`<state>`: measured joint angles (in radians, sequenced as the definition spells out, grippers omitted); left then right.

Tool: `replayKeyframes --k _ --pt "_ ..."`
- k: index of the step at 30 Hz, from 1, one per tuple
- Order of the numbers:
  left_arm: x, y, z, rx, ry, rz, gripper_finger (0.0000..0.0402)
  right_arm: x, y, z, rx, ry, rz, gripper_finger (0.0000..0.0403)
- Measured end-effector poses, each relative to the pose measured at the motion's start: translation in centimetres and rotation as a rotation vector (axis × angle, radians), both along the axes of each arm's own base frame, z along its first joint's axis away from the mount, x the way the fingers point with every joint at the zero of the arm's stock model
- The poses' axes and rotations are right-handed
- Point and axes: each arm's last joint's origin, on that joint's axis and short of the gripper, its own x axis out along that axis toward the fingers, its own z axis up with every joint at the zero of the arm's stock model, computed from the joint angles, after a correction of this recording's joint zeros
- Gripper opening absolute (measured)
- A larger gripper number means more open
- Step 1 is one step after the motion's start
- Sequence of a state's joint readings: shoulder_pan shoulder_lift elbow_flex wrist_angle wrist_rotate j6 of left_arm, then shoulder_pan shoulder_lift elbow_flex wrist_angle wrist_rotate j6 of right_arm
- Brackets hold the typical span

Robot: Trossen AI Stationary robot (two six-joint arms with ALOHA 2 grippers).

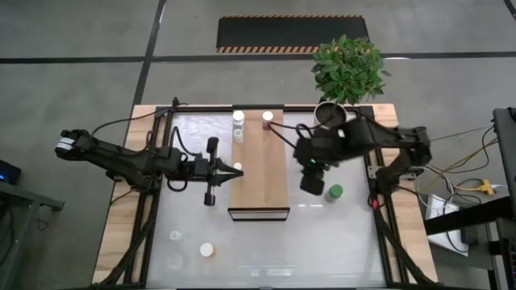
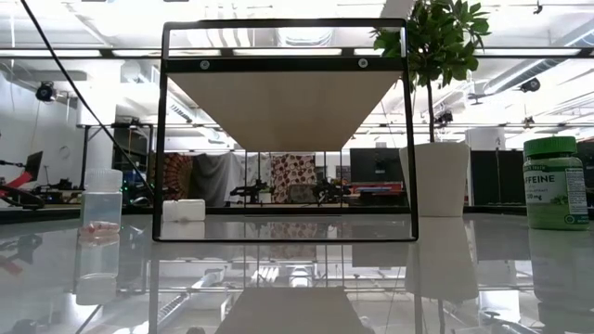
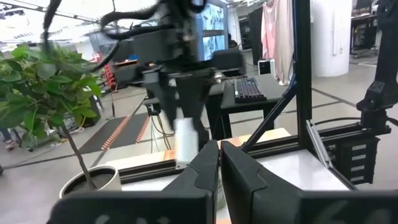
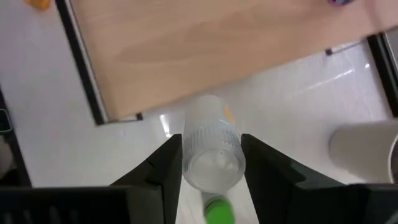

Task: Pick and place medicine bottles onto shelf by color
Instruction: Put the yellow pill bottle on the shelf

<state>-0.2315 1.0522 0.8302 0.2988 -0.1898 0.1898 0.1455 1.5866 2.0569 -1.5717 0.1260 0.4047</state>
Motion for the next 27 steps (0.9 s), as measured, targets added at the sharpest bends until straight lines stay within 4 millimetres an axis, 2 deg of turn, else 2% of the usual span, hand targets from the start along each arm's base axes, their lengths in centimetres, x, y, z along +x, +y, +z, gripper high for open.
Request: replayKeyframes --k 11,19,23,27 --pt "-0.6 0.0 -1.2 -0.001 -0.019 -0.006 0.0 4.5 -4.3 -1.2 -0.002 0.029 0.079 0.0136" --pt "-1.0 0.1 -2.4 0.004 -0.009 0.022 0.0 6.0 -5.9 -2.5 -0.008 0.067 0.061 0.0136" --pt "-1.7 0.2 -2.0 -0.002 -0.032 0.023 0.0 6.3 -6.2 -2.8 -0.007 0.076 0.054 0.0136" --pt "-1.9 0.2 -2.7 0.004 -0.014 0.021 0.0 6.5 -6.3 -3.0 -0.008 0.068 0.053 0.0136"
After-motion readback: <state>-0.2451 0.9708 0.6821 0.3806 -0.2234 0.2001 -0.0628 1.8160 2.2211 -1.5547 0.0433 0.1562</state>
